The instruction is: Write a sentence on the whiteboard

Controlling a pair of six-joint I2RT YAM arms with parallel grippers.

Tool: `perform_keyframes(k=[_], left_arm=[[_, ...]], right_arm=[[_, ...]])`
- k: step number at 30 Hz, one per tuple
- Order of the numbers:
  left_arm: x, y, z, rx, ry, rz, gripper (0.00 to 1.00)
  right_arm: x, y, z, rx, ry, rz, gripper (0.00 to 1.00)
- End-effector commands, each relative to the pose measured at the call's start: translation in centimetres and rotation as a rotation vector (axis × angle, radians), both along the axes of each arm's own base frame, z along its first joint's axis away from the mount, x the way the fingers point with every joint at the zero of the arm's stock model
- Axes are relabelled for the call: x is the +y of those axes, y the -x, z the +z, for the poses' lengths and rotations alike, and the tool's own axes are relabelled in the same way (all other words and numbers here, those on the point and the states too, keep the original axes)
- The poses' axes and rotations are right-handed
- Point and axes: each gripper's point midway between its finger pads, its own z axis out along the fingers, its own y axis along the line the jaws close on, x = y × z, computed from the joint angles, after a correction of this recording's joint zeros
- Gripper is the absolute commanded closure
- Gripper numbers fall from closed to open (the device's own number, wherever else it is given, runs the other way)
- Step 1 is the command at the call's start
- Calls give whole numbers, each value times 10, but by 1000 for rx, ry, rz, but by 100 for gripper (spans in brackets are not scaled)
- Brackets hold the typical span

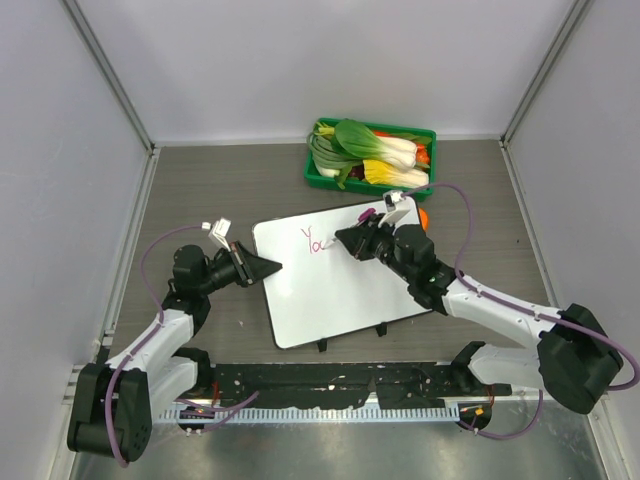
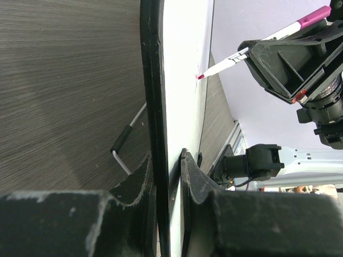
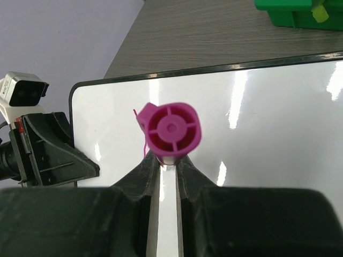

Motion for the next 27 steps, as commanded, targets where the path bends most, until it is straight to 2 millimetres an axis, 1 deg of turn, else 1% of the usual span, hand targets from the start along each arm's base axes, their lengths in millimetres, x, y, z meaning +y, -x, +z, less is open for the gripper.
perform_keyframes(k=[1,7,8,11,12,13,14,17,21,27], left_arm=[[22,-14,-39,-29,-193,101,100],[22,-14,-38,-30,-193,103,100],[22,-14,-38,-30,-194,104,100],[22,-14,-38,-30,-193,101,100],[22,-14,-38,-32,-193,103,100],[22,-14,-38,-30,-193,103,100],[22,-14,-38,-31,-194,103,100],[22,-14,-39,-27,-194,103,100],[22,-14,-39,-27,-194,103,100],[22,-14,-39,-28,-195,101,100]], right_arm=[[-12,-3,0,-21,49,-49,99],[-11,-12,2,-26,50,-76,99],[-11,-14,7,-35,46,-82,99],[-11,-19,10,-39,52,-100,99],[-11,-21,15,-50,47,-106,99],[-11,-21,14,-48,49,-106,99],[-10,-23,18,-56,47,-110,99],[-9,-26,21,-58,51,-111,99],[-8,-26,19,-57,62,-105,99],[-8,-17,5,-27,81,-74,100]])
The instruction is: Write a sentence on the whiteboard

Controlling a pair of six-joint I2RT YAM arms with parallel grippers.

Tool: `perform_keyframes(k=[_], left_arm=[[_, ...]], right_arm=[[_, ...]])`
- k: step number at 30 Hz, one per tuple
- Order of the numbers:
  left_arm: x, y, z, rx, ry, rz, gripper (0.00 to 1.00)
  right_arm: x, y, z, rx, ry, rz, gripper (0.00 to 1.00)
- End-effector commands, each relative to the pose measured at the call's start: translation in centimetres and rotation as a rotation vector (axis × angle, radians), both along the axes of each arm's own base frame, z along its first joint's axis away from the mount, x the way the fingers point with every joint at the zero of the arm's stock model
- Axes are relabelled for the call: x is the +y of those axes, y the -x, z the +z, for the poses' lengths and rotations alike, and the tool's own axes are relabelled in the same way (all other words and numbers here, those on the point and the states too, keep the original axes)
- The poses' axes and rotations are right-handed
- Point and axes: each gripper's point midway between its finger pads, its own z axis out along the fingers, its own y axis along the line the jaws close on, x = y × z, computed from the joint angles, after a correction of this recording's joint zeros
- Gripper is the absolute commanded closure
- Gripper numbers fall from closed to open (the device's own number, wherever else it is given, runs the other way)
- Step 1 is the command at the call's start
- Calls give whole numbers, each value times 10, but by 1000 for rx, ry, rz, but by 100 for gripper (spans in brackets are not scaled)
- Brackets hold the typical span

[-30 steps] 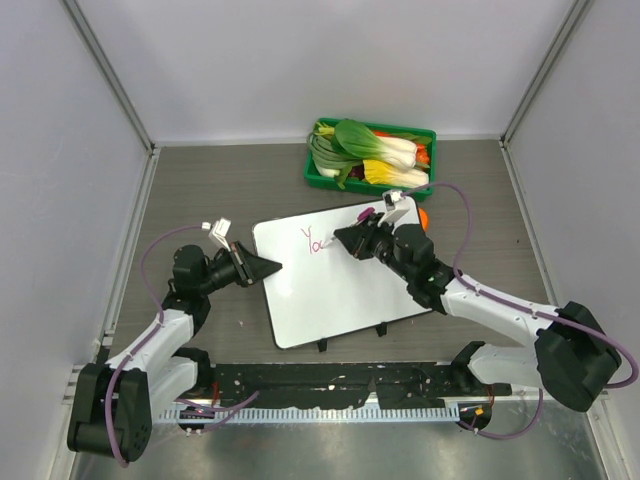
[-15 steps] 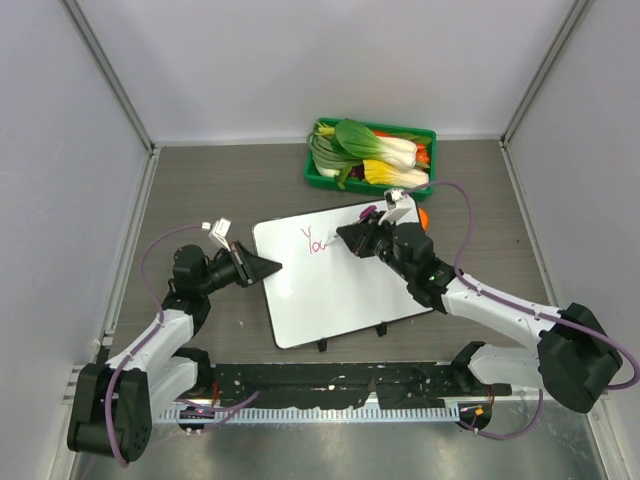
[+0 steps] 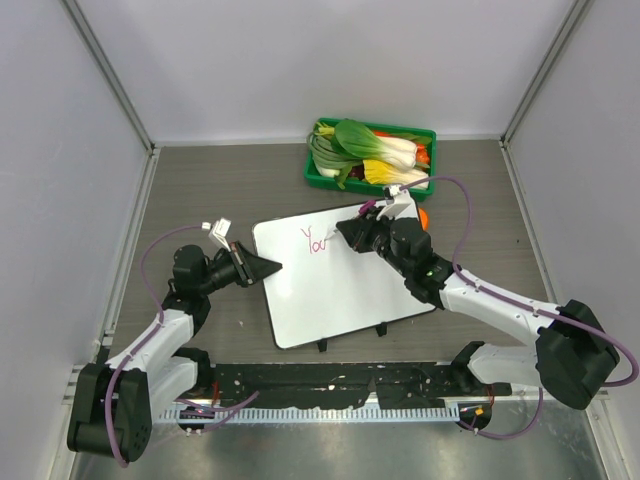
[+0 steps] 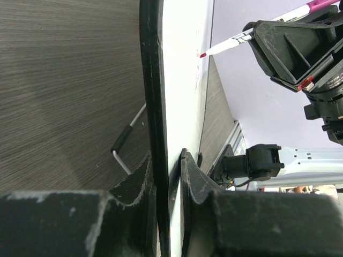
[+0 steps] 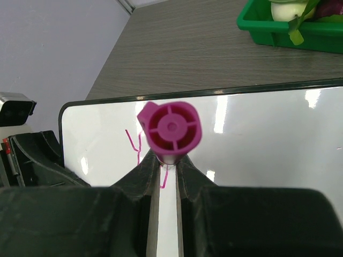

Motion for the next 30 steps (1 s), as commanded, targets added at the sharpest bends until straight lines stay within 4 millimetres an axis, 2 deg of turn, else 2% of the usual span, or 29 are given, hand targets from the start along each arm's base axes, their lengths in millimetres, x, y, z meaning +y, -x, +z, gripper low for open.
perform_keyframes(k=[1,7,19,24,30], left_arm=[[22,-14,-39,-29,-195,102,100],[22,-14,-39,-29,-195,100,100],[22,-14,-39,-30,-195,102,100],[21,-14,-38,-32,-195,100,100],[22,-14,-39,-30,-196,104,100]], right_arm=[[-3,1,-6,1,37,2,99],[-5,8,-21,28,52,20,99],[-10,18,-32,51,54,27,99],[-13,15,-21,34,44,6,99],[-7,7,6,-14,9,3,99]])
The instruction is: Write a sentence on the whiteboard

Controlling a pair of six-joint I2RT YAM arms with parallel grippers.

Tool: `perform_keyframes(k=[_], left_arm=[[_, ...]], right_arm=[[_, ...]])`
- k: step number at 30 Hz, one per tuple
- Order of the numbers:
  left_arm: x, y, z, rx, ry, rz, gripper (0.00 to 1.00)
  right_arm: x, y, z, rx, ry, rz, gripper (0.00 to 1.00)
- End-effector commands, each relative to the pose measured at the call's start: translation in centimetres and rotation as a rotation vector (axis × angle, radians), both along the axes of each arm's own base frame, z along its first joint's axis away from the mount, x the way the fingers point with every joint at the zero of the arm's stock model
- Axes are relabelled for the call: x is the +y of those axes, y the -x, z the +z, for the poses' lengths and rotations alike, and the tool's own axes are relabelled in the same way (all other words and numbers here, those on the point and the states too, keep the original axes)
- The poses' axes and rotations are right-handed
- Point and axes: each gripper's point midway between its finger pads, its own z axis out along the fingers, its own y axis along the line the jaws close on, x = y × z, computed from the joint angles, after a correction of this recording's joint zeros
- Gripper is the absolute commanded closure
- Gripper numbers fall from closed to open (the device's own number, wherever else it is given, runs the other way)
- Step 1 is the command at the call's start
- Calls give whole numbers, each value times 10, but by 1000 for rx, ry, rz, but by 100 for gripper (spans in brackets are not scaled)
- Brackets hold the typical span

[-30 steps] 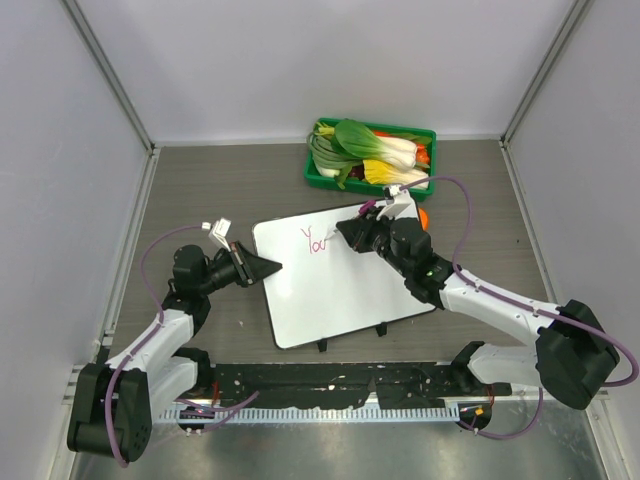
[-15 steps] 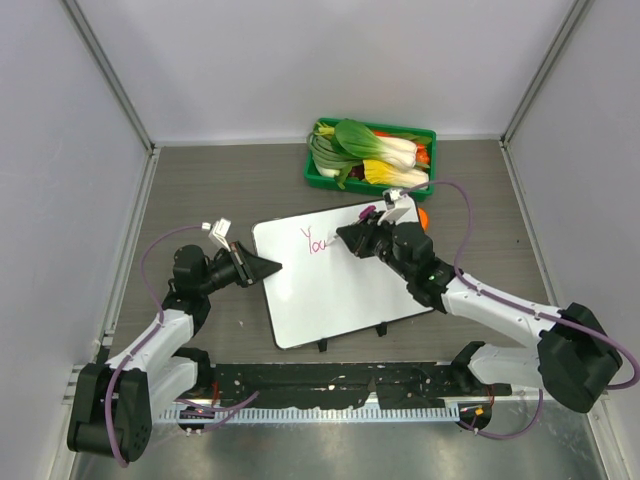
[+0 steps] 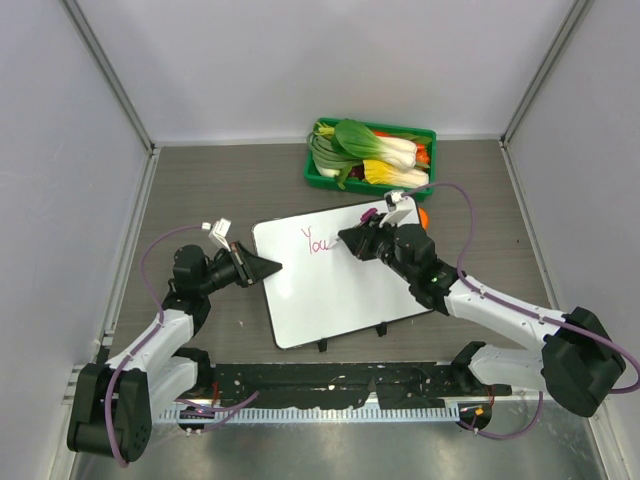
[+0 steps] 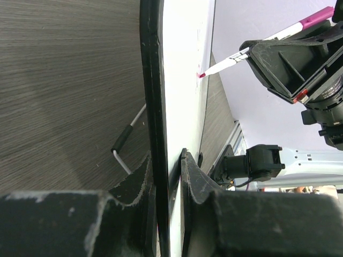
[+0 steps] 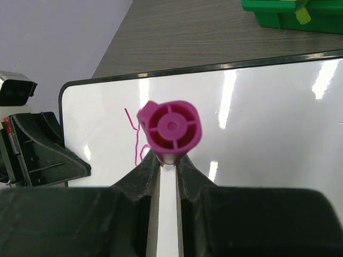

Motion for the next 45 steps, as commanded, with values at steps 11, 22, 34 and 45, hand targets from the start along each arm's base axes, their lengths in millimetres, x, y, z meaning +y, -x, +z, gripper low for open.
perform_keyframes(k=[11,22,34,45], left_arm=[[22,-14,-38,-35,-194,99,100],[22,-14,-39,-33,-196,100,100],[22,-14,-38,-34,-197,101,100],[21,-14,-38,-36,-197,100,100]], right_arm=[[-9,-20,51,-110,-12,-92,99],[-7,-26,30,-76,21,-92,99],[-12,-13,12,-52,63,-55,99],[-6,-2,42,-95,-27,-2,99]])
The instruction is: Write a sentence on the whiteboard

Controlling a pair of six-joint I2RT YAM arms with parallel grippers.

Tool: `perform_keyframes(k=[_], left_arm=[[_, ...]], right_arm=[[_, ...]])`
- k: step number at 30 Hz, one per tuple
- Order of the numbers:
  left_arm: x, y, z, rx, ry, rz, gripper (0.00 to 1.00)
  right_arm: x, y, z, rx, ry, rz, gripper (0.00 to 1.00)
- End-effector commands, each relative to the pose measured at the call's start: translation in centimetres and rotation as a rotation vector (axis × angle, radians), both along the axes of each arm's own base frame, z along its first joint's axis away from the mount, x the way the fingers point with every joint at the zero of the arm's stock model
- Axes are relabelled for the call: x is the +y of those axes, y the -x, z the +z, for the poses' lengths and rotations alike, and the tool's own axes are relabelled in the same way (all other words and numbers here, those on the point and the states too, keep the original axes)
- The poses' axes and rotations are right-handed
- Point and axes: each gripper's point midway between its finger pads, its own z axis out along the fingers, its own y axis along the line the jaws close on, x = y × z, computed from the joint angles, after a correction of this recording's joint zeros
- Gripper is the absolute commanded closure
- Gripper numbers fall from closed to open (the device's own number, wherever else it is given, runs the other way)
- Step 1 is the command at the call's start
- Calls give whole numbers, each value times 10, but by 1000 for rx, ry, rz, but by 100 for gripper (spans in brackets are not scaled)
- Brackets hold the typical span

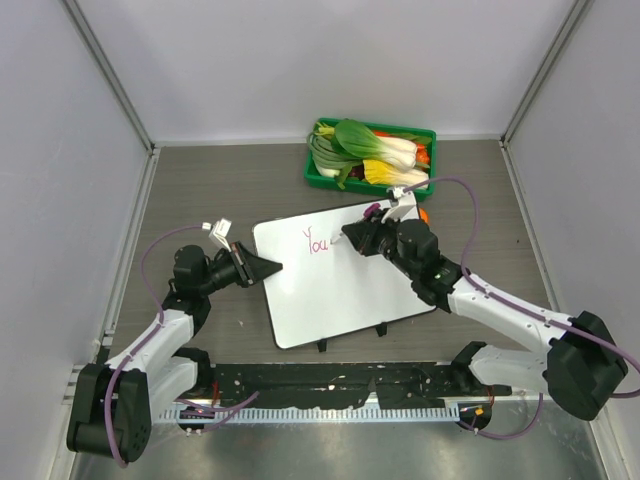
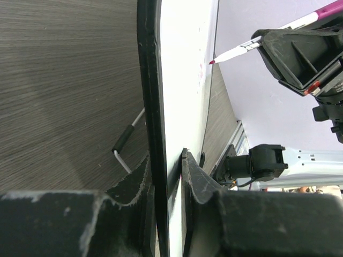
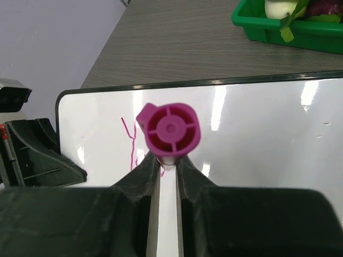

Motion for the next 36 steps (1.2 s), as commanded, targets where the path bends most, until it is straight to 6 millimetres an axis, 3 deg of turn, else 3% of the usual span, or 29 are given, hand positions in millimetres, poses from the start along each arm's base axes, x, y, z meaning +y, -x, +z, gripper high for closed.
perform_keyframes(k=[1,7,16,28,36], left_arm=[[22,-14,-37,-29,-188,99,100],[22,-14,-37,-28,-188,100,100],[21,-14,-37,-29,-188,99,100],[21,-14,-37,-29,-189,98,100],[21,-14,-37,-30,-188,95,100]], right_arm=[[2,7,40,-78,-96,30,99],[-13,3,59,-132,-123,-40,99],[-17,-19,40,-95,-61,-80,99],[-10,-21,34,-87,-67,-53,99],[-10,-22,13,-50,-27,-58,99]])
